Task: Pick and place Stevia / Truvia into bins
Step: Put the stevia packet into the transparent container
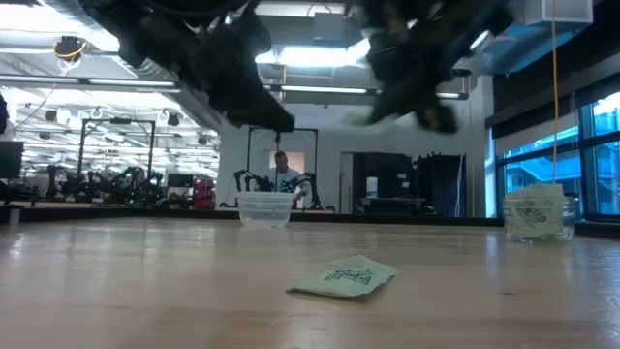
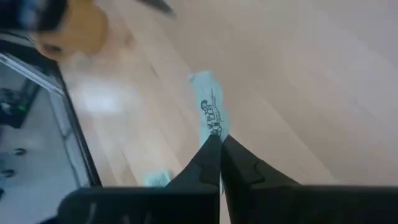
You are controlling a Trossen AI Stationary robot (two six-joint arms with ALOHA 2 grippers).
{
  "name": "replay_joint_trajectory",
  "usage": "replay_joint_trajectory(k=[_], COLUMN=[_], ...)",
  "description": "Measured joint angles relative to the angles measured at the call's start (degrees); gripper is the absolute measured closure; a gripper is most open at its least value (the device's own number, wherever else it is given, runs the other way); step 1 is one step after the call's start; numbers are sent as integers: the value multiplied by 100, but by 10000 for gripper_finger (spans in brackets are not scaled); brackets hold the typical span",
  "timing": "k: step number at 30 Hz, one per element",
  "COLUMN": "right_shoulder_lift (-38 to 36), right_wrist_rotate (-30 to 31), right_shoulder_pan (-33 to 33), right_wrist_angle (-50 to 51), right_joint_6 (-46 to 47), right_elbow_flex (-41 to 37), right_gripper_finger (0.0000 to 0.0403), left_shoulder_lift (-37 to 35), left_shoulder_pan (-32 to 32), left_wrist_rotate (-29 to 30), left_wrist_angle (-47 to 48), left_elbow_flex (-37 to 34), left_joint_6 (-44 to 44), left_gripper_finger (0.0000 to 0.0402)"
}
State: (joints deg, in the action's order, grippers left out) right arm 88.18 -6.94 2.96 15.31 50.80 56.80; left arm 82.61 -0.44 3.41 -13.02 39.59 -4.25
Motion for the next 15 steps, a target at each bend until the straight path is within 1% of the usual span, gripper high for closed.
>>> replay_joint_trajectory(k=[4,9,12,15], right_shoulder_lift=[-884,-1779,-2072,-2135], right_wrist_rotate=[-12,-24,-24,-123], right_shoulder_pan=[-2,-2,-2,-2], right_wrist_angle=[1694,3780,4601,5187], right_joint_6=[33,495,700,724], right_elbow_flex=[0,0,0,0], right_gripper_finger=[398,400,400,401], left_shoulder_lift=[-148,-146,-146,-146], left_shoulder_pan=[72,161,209,271], left_wrist_rotate=[58,53,55,58], left_wrist_angle=[-67,-227,-224,-243], left_elbow_flex=[0,2,2,2], left_joint_6=[2,7,37,39], left_gripper_finger=[318,318,318,318])
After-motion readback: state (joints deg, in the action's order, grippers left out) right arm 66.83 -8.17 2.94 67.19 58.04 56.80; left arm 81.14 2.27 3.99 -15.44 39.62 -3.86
